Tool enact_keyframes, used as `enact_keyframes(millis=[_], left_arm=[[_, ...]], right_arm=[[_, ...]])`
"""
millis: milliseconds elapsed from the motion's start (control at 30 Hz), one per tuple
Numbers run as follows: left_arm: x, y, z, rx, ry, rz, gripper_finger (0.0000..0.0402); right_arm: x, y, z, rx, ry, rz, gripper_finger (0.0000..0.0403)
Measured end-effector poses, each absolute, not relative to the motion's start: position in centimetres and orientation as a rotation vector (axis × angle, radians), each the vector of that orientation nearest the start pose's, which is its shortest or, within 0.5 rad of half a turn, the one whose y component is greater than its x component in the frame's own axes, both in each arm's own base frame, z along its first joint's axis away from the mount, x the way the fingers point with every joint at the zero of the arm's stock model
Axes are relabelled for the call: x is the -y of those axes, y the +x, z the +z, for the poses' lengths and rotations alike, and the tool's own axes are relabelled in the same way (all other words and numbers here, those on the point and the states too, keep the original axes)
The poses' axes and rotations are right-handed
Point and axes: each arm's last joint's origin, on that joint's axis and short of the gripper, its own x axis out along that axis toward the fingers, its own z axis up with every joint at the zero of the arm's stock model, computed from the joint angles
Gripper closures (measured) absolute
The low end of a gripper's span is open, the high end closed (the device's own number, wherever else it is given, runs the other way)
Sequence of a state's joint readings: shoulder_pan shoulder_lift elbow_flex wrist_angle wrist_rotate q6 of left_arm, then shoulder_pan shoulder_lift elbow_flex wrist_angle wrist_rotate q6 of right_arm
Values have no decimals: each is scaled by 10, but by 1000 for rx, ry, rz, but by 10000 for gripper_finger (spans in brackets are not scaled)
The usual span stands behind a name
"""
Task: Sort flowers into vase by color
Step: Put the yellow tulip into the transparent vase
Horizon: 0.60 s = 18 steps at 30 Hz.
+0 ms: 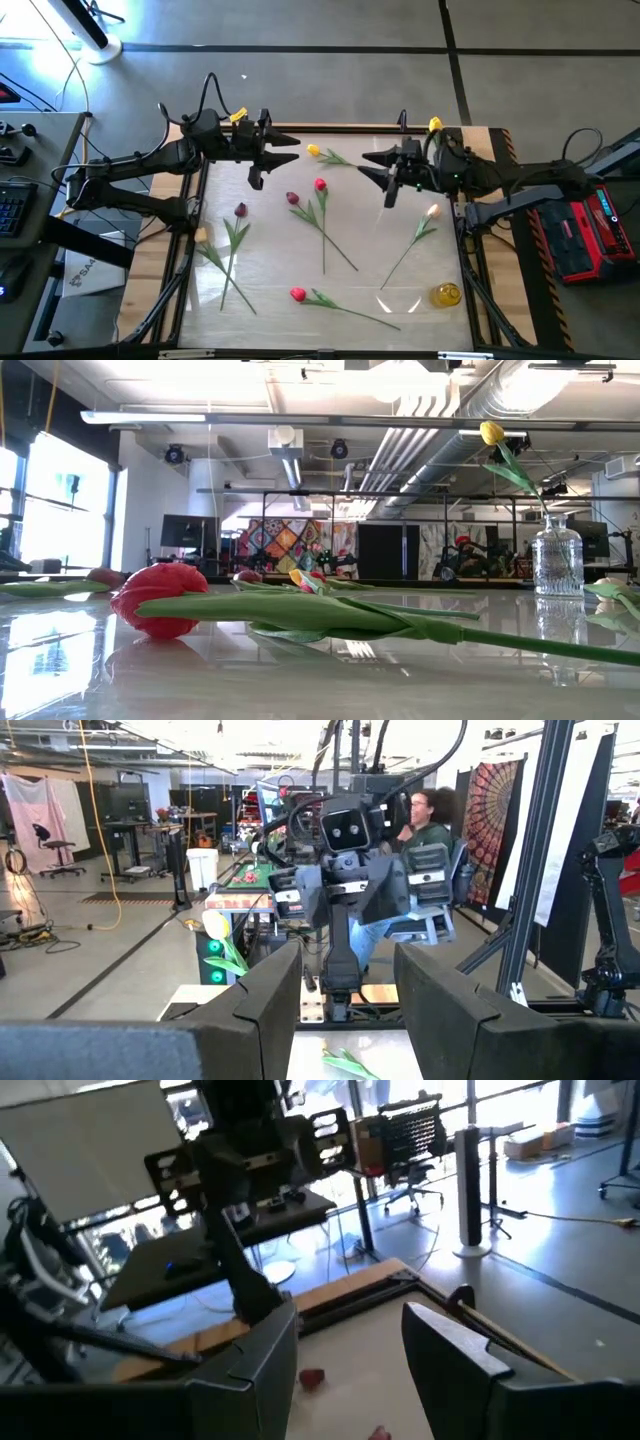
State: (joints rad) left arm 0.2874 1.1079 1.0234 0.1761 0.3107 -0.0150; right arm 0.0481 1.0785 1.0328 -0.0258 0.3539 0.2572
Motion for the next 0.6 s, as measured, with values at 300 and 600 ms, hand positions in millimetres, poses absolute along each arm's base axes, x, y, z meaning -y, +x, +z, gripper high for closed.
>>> enact_keyframes(millis=[300,600], left_arm=[[-61,239,388,88,12,-24,251],[-61,239,388,87,12,-24,251]], right_arm=[[8,261,360,-70,308,-399,233],[10,273,353,-46,331,-474,233]])
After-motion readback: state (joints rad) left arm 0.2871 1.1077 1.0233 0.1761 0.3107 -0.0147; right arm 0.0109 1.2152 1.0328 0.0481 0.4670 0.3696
